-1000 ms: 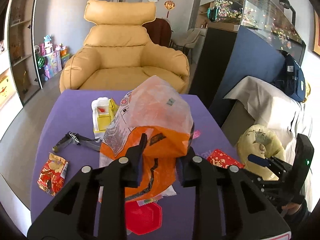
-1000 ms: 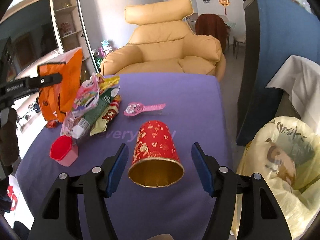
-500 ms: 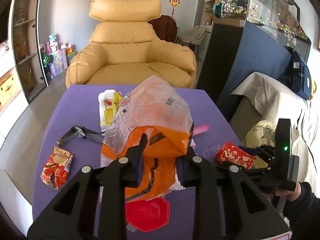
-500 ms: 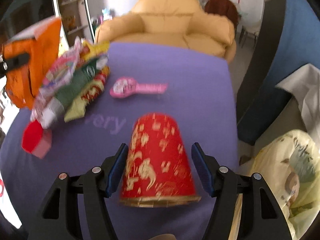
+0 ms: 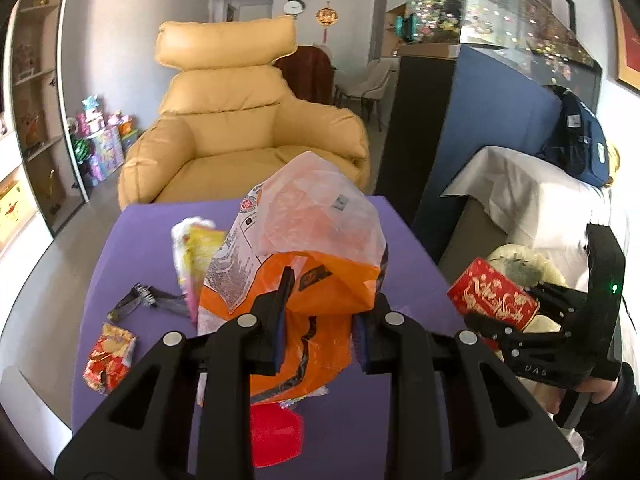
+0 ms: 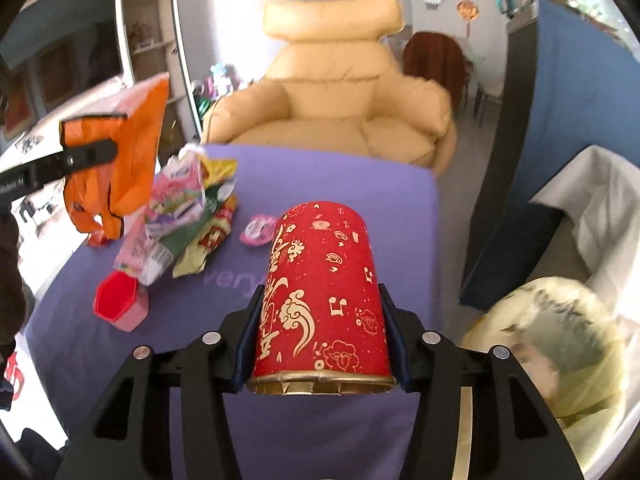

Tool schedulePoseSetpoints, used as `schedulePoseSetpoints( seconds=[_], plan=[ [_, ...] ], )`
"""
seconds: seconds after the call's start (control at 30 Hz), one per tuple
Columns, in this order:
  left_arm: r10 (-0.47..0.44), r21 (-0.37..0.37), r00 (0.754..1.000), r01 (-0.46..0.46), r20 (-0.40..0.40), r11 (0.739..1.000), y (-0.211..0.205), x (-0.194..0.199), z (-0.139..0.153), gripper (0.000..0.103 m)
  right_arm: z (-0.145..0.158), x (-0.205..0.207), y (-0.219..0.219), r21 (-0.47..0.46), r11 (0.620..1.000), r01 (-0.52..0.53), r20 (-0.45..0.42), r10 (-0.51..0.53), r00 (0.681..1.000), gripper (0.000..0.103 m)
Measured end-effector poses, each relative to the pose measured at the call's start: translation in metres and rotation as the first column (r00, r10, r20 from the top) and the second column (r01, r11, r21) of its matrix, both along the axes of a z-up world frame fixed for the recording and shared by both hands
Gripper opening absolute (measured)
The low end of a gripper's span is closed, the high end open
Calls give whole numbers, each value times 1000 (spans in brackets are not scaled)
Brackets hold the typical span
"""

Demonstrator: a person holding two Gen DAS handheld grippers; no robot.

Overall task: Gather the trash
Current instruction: 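Grasp the orange chip bag with the left gripper while the right gripper grasps the red paper cup, then carry the orange bag and red cup over the bin and release both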

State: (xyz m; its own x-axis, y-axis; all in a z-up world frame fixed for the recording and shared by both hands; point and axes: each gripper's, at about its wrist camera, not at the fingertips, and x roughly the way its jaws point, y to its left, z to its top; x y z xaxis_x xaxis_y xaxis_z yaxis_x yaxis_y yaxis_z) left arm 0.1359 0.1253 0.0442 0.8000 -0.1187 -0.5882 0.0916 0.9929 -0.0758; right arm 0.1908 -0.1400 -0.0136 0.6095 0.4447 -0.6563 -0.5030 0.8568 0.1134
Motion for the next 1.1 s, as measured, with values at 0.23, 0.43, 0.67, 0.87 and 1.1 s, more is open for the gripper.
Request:
schedulePoseSetpoints(
  seconds=[0.23,0.43,0.67,0.87,1.1],
  plan=[
    [-155,8,988,155,5,988,-71,14,11,24,17,1,-63,16,990,140,46,-141,989,50],
    [-305,1,951,306,-45,952,-148,40,2,24,18,4,-140,22,949,313,53,-314,948,50],
    [-459,-81,880,452,-119,888,-222,69,-20,24,8,-3,-218,16,883,468,42,-469,882,50],
    [-539,-206,821,504,-185,839,-260,92,-44,24,-2,-5,-252,18,846,533,36,-533,845,50],
    [-587,-274,787,532,-188,801,-288,109,-57,24,-10,-8,-262,3,822,569,31,-569,822,50]
  ],
)
